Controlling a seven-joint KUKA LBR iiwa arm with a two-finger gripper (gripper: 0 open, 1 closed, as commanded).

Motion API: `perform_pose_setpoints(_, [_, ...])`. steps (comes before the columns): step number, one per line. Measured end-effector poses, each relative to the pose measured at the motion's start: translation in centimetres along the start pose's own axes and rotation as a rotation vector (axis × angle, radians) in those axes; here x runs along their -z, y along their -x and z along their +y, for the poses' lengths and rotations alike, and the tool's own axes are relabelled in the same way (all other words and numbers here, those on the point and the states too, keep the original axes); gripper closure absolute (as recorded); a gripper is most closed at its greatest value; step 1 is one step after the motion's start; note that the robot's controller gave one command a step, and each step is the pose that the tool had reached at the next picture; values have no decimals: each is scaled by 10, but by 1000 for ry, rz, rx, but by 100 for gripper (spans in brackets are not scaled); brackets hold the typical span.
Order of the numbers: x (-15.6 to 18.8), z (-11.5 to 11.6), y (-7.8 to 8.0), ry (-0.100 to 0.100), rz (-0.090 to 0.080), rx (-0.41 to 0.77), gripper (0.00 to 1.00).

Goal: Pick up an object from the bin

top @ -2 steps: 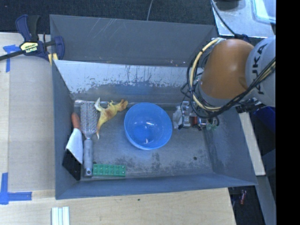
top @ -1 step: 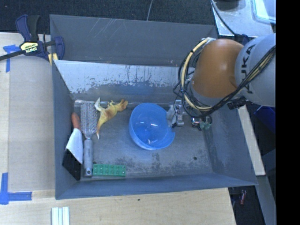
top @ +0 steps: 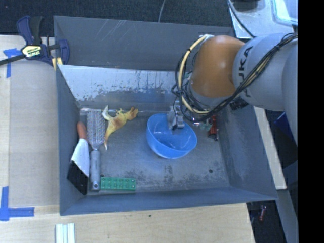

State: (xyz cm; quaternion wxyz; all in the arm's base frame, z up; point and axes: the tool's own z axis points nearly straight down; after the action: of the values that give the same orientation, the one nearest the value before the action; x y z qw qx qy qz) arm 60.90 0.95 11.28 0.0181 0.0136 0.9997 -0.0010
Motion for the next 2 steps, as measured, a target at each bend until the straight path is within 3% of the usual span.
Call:
perform_pose_setpoints(1, [-39,24,-14,-2,-2,38,100])
perform_pose_setpoints(2, [-38,62,-34,-1,-11,1,100])
